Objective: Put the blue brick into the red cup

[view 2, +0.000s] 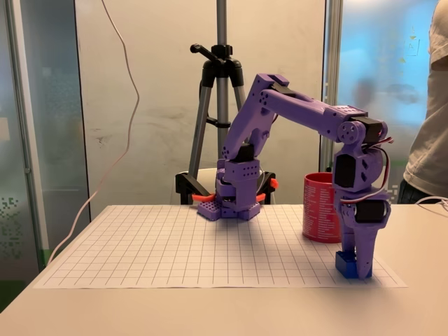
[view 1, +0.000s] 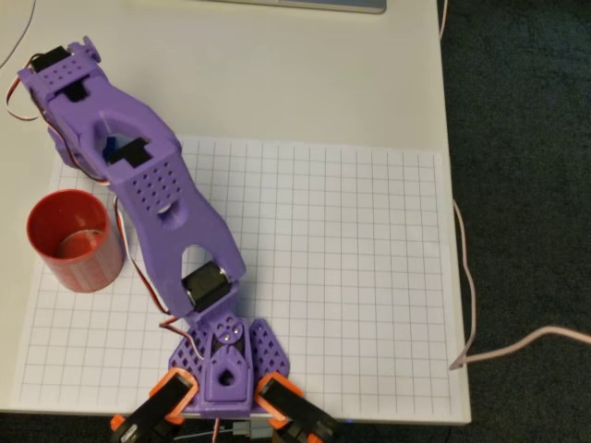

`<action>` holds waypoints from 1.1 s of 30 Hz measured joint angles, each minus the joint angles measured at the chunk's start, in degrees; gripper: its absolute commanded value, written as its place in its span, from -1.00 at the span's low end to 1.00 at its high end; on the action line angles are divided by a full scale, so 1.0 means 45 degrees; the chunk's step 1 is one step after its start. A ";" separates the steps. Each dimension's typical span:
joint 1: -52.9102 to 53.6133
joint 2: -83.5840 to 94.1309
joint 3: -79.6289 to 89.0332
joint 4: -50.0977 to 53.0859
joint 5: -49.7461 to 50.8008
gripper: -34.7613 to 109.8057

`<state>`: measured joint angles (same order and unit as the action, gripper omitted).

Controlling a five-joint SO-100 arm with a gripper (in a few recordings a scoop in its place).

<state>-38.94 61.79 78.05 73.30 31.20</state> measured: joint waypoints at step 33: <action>0.1504 1.1406 -0.2109 0.5469 -0.4922 -0.52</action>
<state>-32.17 113.12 68.55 97.91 9.05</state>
